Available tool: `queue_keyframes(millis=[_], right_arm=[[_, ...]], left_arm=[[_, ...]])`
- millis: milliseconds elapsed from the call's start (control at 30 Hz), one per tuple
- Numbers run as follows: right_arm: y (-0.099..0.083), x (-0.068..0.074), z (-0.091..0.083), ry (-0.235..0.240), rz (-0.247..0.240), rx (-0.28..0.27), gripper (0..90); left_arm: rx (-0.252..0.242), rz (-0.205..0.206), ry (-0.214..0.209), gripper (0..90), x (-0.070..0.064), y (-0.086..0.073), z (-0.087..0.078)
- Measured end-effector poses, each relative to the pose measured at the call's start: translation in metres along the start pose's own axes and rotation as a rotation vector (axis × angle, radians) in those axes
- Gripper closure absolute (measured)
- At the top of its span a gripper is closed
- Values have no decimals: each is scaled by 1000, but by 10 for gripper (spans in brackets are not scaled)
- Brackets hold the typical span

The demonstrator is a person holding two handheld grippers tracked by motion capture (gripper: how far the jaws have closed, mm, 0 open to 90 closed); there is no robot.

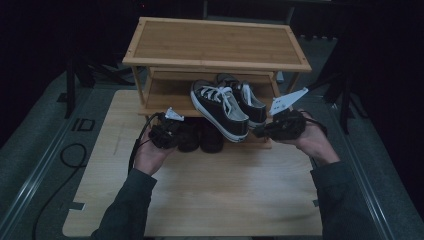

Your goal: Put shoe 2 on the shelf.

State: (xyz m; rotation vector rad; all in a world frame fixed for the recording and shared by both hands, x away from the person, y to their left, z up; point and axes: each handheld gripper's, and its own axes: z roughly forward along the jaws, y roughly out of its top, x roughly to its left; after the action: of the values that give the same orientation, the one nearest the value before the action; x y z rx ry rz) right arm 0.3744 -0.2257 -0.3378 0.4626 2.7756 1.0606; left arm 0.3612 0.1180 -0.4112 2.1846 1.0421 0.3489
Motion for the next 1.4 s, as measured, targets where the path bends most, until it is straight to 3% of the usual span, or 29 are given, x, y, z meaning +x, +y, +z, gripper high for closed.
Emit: queue_keyframes(millis=[400,967,1267,1400], right_arm=[[-13,8,14,29,-7,-6,896],[-29,7,26,48,16,0,896],[-35,7,30,59,26,3,896],[-37,5,30,57,30,-5,895]], left_arm=[[-40,21,44,900,-1,22,-2],[-62,38,95,900,-5,51,-1],[-39,42,135,899,0,64,6],[-45,43,114,899,2,66,8]])
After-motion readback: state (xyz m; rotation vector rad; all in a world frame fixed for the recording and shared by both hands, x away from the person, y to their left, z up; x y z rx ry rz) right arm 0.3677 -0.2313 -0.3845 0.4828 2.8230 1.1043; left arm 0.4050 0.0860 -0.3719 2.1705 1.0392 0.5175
